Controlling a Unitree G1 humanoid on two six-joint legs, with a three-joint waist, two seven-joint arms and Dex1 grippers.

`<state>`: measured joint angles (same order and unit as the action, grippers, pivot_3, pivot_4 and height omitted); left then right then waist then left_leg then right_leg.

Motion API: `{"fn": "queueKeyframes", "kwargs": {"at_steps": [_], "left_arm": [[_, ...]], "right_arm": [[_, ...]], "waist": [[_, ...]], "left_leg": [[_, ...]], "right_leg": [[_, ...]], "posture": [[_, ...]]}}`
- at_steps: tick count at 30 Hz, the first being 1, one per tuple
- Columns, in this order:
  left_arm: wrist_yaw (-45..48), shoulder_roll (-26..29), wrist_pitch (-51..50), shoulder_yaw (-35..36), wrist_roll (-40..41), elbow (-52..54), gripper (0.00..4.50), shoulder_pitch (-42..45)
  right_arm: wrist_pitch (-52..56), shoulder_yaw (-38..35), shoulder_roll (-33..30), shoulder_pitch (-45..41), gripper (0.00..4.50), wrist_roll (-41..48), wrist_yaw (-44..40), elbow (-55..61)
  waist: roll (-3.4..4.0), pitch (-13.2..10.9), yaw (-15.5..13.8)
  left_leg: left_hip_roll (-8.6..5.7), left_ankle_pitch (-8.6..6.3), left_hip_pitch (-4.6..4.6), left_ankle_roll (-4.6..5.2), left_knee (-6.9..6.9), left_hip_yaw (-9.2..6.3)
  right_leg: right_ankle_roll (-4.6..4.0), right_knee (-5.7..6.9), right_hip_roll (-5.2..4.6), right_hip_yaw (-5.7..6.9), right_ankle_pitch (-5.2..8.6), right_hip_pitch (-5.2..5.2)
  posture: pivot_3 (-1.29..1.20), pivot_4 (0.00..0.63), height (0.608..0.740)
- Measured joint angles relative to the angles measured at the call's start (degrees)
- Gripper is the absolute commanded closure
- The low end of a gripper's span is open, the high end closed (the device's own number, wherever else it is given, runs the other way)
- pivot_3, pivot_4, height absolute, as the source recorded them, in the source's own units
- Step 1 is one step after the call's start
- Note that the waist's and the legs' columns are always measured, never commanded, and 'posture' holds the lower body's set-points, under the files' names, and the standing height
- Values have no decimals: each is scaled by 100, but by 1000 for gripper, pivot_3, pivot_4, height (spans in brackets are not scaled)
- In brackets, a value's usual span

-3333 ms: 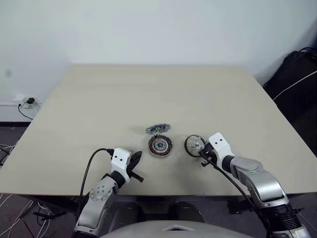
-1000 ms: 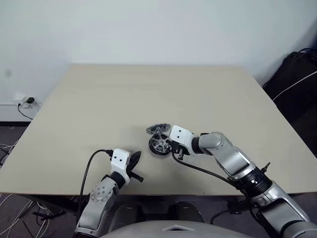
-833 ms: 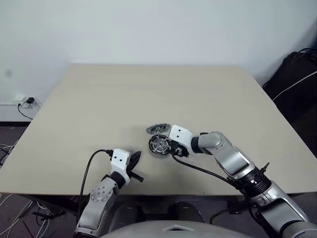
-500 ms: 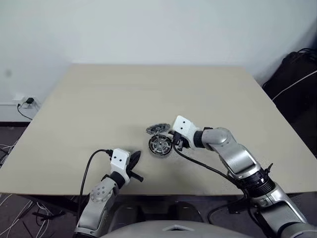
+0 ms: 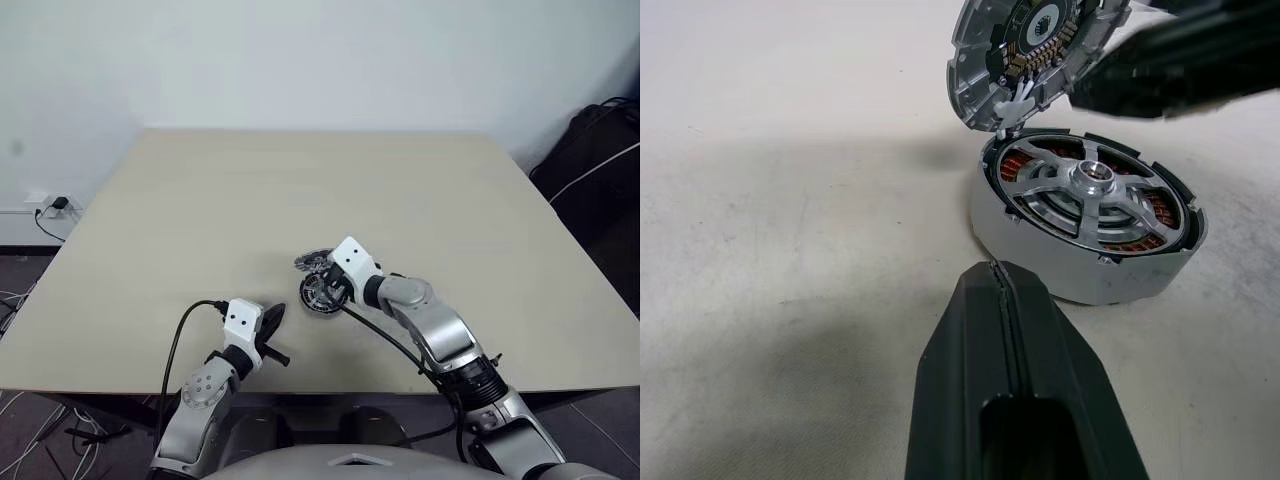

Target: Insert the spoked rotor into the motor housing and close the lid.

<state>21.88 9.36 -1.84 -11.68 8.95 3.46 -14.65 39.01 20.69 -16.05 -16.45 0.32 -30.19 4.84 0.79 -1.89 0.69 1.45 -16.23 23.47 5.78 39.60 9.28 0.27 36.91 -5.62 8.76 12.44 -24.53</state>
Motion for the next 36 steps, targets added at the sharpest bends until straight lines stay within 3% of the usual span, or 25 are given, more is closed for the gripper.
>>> {"fn": "queueKeyframes", "kwargs": {"at_steps": [11, 16, 19, 24, 36], "left_arm": [[0, -7, -1, 4, 0, -1, 4500, -7], [2, -18, 0, 2, 0, -7, 4500, 10], [3, -25, 0, 2, 0, -11, 4500, 16], [0, -58, 6, -7, 0, -23, 4500, 36], [-17, -133, 261, 62, 0, -198, 4500, -7]], "right_arm": [[-117, 195, -412, 100, 4424, -13, -379, 13], [-317, 310, -883, -200, 4424, -44, -851, 130], [-652, 655, -1563, -473, 3506, -160, -1586, 428], [-1111, 1257, -1979, -756, 1898, -695, -2117, 434], [-1812, 1876, -1991, -1212, 1898, -1590, -2807, -86]], "waist": [[6, 5, -3], [8, 4, -3], [7, 3, -5], [4, 3, -7], [0, 2, -12]], "left_leg": [[0, 0, -2, 0, -1, 0], [0, -1, 0, 1, -1, 0], [0, -3, 0, 6, 0, -1], [1, -3, -1, 5, 0, -1], [1, -2, 0, 4, 4, -1]], "right_leg": [[0, -1, -1, -1, 0, 0], [0, -2, -1, 0, 0, -1], [0, -5, -1, 2, 0, -1], [-1, -3, -1, 3, 1, -1], [0, -2, -3, 3, 0, 0]], "posture": [[0, 0, 740], [0, 0, 740], [0, 0, 740], [0, 0, 740], [0, 0, 740]]}}
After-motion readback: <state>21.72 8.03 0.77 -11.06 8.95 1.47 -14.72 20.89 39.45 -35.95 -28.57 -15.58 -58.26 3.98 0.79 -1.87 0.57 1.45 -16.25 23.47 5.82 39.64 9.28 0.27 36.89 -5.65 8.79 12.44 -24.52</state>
